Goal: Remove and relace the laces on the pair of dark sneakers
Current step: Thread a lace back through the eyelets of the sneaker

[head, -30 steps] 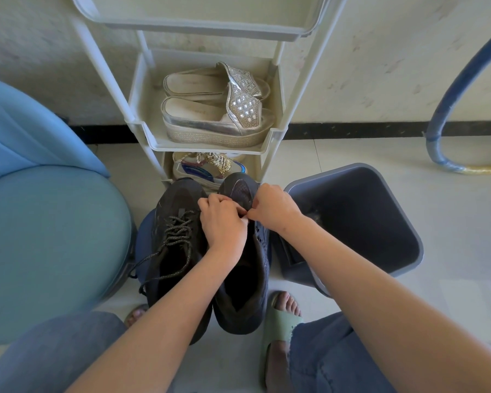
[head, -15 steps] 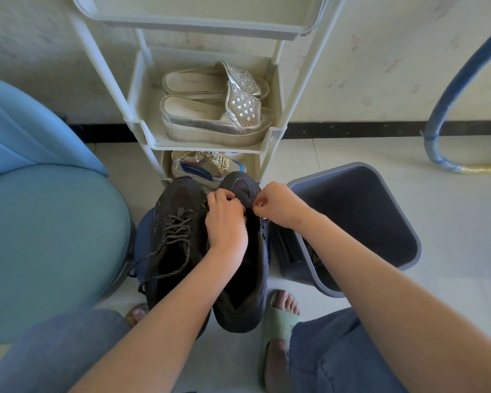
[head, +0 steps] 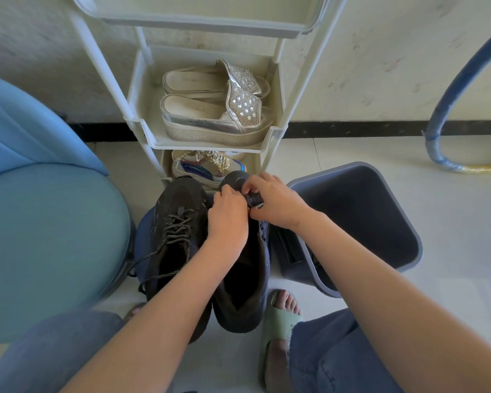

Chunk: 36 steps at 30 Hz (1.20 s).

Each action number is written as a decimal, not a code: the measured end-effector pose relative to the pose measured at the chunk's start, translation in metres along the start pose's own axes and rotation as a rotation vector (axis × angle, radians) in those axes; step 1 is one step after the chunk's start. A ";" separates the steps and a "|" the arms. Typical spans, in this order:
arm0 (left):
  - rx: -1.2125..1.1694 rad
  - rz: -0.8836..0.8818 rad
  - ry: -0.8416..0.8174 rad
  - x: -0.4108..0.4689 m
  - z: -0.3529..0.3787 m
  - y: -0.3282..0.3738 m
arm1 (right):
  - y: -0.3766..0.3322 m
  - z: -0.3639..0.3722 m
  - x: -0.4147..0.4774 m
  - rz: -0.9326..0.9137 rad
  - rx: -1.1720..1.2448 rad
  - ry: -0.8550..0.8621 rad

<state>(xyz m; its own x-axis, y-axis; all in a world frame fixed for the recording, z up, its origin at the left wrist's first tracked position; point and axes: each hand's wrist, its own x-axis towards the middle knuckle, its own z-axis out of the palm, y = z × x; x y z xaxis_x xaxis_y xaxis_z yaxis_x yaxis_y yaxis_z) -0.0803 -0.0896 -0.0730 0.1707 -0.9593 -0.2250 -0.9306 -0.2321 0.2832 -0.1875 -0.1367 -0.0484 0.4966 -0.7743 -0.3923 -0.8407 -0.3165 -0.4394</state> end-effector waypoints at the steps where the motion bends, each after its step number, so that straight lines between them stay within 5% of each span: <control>1: -0.045 -0.011 -0.019 0.003 -0.005 -0.002 | -0.003 0.000 0.000 -0.049 -0.096 0.008; 4: -0.171 -0.048 -0.095 0.007 -0.017 -0.007 | -0.010 0.005 0.003 -0.073 -0.245 0.051; 8: -0.340 -0.121 -0.094 0.002 -0.023 -0.013 | -0.011 0.004 0.006 0.046 -0.071 0.111; 14: -0.047 -0.103 -0.165 -0.012 -0.021 -0.014 | -0.020 -0.002 0.005 0.038 0.133 0.162; 18: -0.011 -0.093 -0.177 -0.010 -0.019 -0.016 | -0.047 -0.020 0.001 -0.021 0.725 0.354; 23: -0.434 -0.104 -0.105 -0.005 -0.018 -0.019 | -0.044 -0.028 0.001 0.057 1.085 0.249; 28: -0.577 -0.130 0.030 -0.007 -0.013 -0.013 | -0.026 -0.025 0.007 0.040 0.795 0.220; 32: -0.635 -0.184 0.097 -0.004 -0.012 -0.017 | -0.008 -0.018 0.000 0.047 0.281 -0.228; 36: -0.917 -0.306 0.279 0.003 -0.032 -0.025 | -0.004 -0.010 0.001 0.107 0.144 -0.333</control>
<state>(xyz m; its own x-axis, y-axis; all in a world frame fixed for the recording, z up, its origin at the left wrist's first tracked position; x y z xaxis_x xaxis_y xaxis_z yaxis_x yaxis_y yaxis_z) -0.0460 -0.0921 -0.0514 0.5399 -0.8138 -0.2148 -0.2458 -0.3965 0.8845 -0.1858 -0.1412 -0.0388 0.4708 -0.5705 -0.6729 -0.8643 -0.1454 -0.4815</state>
